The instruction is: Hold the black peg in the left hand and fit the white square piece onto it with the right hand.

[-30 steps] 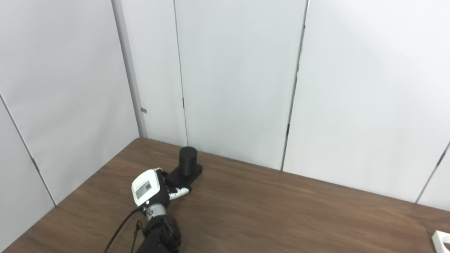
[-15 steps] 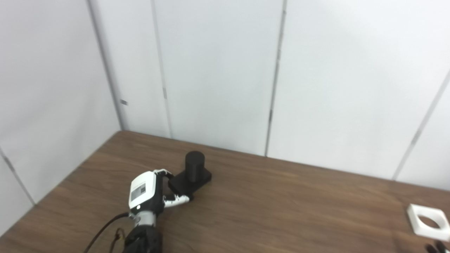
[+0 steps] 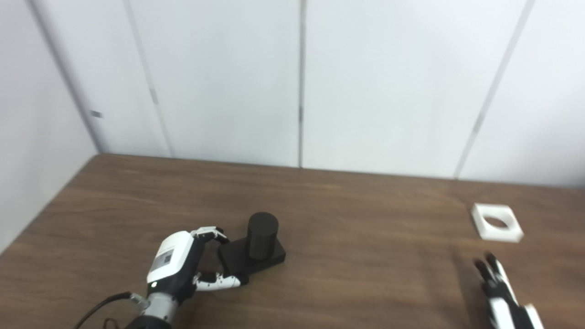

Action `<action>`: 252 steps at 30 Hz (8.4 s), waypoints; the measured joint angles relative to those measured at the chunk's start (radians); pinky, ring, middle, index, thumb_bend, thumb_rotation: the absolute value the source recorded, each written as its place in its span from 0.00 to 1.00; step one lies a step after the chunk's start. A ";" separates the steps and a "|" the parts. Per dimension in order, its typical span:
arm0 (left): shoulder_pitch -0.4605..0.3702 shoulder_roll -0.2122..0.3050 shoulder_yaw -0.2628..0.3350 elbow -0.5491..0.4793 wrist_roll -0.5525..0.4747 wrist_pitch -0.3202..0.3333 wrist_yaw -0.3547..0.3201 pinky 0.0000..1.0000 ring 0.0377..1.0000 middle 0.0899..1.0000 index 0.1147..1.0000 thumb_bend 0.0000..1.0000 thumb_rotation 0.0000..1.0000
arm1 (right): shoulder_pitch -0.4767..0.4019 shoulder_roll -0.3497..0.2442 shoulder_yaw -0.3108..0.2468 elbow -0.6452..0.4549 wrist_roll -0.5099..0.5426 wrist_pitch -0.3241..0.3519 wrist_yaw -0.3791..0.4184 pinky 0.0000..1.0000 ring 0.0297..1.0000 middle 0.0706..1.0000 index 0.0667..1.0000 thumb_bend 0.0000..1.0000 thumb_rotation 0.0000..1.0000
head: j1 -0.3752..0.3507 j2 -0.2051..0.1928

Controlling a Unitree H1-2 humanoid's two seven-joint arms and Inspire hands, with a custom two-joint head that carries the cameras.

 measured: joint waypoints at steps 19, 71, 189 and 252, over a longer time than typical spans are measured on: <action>0.031 -0.001 -0.116 -0.027 -0.104 -0.257 -0.141 0.76 0.85 0.79 0.42 0.51 0.04 | -0.012 0.008 0.102 -0.072 -0.056 0.127 -0.084 1.00 0.99 0.94 1.00 0.55 1.00 | -0.149 0.117; 0.006 -0.084 -0.259 -0.019 0.225 -0.232 -0.174 0.91 0.84 0.76 0.42 0.52 0.05 | -0.362 -0.379 0.031 -0.214 -0.307 0.502 0.180 0.94 1.00 1.00 1.00 0.93 0.24 | -0.319 0.083; 0.022 -0.128 -0.277 -0.104 0.329 -0.118 -0.247 0.91 0.84 0.75 0.42 0.52 0.05 | -0.904 -0.543 0.446 0.573 -0.845 0.266 0.516 0.92 0.96 0.86 0.45 0.53 0.14 | -0.305 0.094; -0.022 -0.201 -0.324 -0.055 0.384 -0.092 -0.245 0.95 0.86 0.76 0.42 0.51 0.05 | -1.003 -0.466 0.477 -0.497 -0.627 0.310 1.181 0.92 0.89 0.76 0.45 0.53 0.13 | -0.170 0.147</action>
